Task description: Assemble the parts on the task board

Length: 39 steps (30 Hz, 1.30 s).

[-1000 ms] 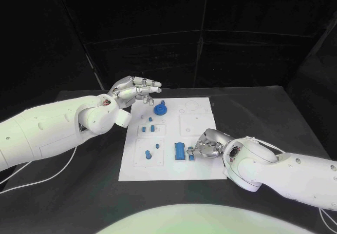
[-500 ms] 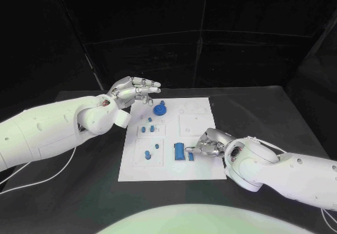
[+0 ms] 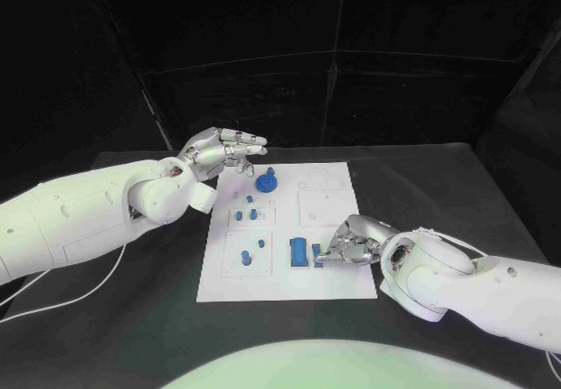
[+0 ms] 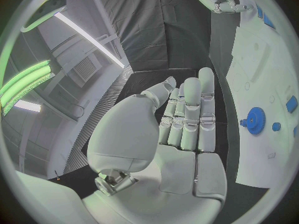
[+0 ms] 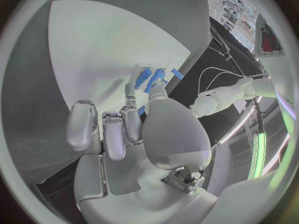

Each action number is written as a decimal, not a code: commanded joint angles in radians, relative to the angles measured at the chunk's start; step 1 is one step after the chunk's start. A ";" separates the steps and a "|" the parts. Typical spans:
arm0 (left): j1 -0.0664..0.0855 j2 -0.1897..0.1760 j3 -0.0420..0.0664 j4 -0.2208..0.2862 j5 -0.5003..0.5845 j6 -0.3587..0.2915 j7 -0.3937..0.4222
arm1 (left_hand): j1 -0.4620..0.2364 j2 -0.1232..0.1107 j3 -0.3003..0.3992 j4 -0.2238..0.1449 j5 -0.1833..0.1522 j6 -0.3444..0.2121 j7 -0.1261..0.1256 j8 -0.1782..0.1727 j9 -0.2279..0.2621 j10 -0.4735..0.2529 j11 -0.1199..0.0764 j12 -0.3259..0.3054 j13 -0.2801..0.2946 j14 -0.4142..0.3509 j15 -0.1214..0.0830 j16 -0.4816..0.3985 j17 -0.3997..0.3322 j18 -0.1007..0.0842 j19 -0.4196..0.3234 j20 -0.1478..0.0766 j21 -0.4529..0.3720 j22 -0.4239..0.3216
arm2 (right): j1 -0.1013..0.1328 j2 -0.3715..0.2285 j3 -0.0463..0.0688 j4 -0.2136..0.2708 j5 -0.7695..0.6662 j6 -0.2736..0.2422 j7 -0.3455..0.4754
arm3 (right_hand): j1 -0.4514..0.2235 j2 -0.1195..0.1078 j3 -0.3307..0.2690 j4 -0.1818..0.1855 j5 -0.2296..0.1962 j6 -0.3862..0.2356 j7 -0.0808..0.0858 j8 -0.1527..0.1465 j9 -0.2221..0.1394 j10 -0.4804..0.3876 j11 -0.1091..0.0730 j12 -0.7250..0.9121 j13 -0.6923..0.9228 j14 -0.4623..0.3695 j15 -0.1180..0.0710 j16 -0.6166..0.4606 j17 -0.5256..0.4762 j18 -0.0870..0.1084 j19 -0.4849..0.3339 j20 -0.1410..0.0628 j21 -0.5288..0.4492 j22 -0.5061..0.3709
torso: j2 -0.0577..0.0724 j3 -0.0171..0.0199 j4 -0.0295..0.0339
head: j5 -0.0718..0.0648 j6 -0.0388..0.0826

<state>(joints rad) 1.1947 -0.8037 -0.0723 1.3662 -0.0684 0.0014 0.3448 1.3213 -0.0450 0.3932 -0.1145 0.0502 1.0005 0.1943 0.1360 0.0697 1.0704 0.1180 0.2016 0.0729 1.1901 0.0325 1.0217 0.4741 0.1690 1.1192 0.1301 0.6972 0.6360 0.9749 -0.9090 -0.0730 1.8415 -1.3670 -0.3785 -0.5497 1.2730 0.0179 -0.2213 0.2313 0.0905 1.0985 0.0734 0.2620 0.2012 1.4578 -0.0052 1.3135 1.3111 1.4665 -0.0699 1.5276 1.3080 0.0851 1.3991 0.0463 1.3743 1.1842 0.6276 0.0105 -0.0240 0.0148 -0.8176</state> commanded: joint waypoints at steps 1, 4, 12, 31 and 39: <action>0.001 0.000 0.001 0.002 0.000 0.012 0.004 | 0.001 0.006 -0.006 -0.003 0.000 -0.008 -0.001 0.005 -0.001 -0.007 0.003 0.007 -0.001 -0.007 -0.001 0.005 -0.001 0.014 -0.002 0.001 -0.006 -0.001 | 0.001 0.002 0.000 -0.003 -0.015 0.029 0.022 | 0.015 0.002 0.000 -0.007 -0.002 0.005 0.000 -0.006 0.002 0.006 0.002 -0.005 0.068 0.090 0.002 0.004 0.194 -0.009 0.004 -0.003 0.004 0.001 | 0.001 0.0003 0.0012 | -0.003 0.000; 0.001 0.000 0.001 0.002 0.000 0.012 0.004 | 0.001 0.006 -0.006 -0.003 0.000 -0.008 -0.001 0.005 -0.001 -0.007 0.003 0.007 -0.001 -0.007 -0.001 0.005 -0.001 0.014 -0.002 0.001 -0.006 -0.001 | 0.001 0.005 0.000 -0.012 -0.016 0.029 0.015 | 0.018 0.011 0.000 -0.007 0.001 0.005 0.001 -0.007 0.004 0.006 0.002 -0.006 0.068 0.090 0.002 0.004 0.193 -0.009 0.004 -0.003 0.004 0.001 | 0.001 0.0004 0.0023 | -0.003 0.000; 0.001 0.000 0.001 0.002 0.000 0.012 0.004 | 0.001 0.006 -0.006 -0.003 0.000 -0.008 -0.001 0.005 -0.001 -0.007 0.003 0.007 -0.001 -0.007 -0.001 0.005 -0.001 0.014 -0.002 0.001 -0.006 -0.001 | 0.001 0.022 0.000 -0.030 -0.016 0.054 0.006 | 0.047 0.014 -0.001 -0.023 0.011 0.007 0.001 -0.009 0.009 0.007 0.002 -0.007 0.069 0.090 0.002 0.004 0.193 -0.009 0.004 -0.003 0.004 0.001 | 0.001 0.0012 0.0018 | -0.001 -0.002; 0.001 0.003 0.001 -0.002 0.000 0.012 0.003 | 0.001 0.006 -0.006 -0.003 0.000 -0.008 -0.001 0.005 -0.001 -0.007 0.003 0.007 -0.001 -0.007 -0.001 0.005 -0.001 0.014 -0.002 0.001 -0.006 -0.001 | 0.001 0.048 0.000 -0.056 -0.020 0.047 -0.003 | 0.074 0.034 0.000 -0.039 0.020 0.012 0.000 -0.010 0.017 0.008 0.001 -0.007 0.071 0.089 0.001 0.003 0.193 -0.008 0.003 -0.003 0.003 0.001 | 0.001 0.0001 0.0019 | -0.003 -0.005; 0.001 0.003 0.001 -0.003 0.000 0.012 0.003 | 0.001 0.006 -0.006 -0.003 0.000 -0.008 -0.001 0.005 -0.001 -0.007 0.003 0.007 -0.001 -0.007 -0.001 0.005 -0.001 0.014 -0.002 0.001 -0.006 -0.001 | 0.001 0.044 0.000 -0.052 -0.010 -0.001 0.022 | 0.064 0.035 -0.009 -0.033 0.025 0.010 0.001 -0.012 0.019 0.008 0.002 -0.008 0.071 0.089 0.002 0.002 0.191 -0.008 0.003 -0.003 0.003 0.000 | 0.000 0.0000 0.0017 | -0.004 -0.005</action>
<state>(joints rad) 1.1946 -0.8011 -0.0723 1.3633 -0.0684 0.0025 0.3433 1.3213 -0.0450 0.3932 -0.1145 0.0502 1.0005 0.1943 0.1360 0.0697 1.0705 0.1181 0.2016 0.0730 1.1901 0.0325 1.0217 0.4742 0.1690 1.1192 0.1301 0.6972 0.6364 0.9750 -0.8626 -0.0731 1.7852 -1.3823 -0.3417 -0.5481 1.3425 0.0479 -0.2251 0.1993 0.1125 1.1053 0.0732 0.2532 0.2194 1.4582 -0.0011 1.3090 1.3558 1.4633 -0.0657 1.5276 1.3076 0.0851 1.3991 0.0463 1.3742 1.1857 0.6279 0.0105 -0.0220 0.0111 -0.8226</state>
